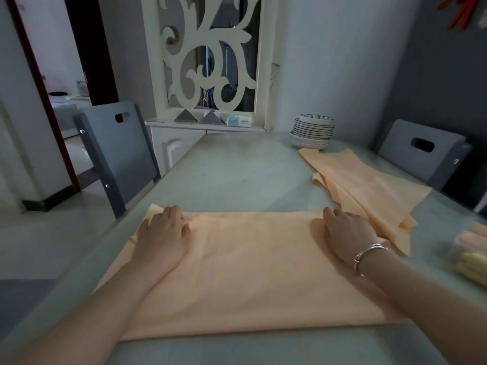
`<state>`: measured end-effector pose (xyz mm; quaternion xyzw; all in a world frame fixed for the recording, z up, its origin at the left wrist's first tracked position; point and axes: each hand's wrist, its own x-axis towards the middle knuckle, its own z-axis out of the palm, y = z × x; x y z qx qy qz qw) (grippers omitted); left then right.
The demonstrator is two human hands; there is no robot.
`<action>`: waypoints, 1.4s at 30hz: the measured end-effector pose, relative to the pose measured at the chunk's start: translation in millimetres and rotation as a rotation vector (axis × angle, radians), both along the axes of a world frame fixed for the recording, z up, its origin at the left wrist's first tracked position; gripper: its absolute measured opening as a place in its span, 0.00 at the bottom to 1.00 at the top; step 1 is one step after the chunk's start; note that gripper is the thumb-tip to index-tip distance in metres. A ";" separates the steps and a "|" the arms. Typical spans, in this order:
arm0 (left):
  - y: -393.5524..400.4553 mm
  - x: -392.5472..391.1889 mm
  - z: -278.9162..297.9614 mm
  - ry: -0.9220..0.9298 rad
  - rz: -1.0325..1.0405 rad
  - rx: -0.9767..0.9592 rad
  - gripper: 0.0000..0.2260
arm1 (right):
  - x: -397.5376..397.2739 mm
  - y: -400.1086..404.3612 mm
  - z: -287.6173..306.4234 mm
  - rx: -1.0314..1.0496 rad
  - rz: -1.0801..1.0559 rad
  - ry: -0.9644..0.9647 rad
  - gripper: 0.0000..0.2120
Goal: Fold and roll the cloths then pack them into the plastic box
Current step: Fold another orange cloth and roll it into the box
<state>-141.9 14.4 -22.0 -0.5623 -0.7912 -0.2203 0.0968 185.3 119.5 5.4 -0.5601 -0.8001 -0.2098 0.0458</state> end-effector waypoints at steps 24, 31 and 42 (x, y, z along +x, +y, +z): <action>-15.1 -6.8 21.7 0.092 0.089 -0.113 0.01 | -6.7 7.2 15.0 0.017 -0.009 -0.187 0.10; -18.2 19.7 21.9 0.212 -0.032 0.072 0.13 | -4.2 7.0 10.9 0.027 -0.032 -0.142 0.08; -35.9 82.4 16.9 -0.049 -0.200 -0.295 0.26 | 44.0 -23.4 16.2 0.125 -0.159 -0.042 0.17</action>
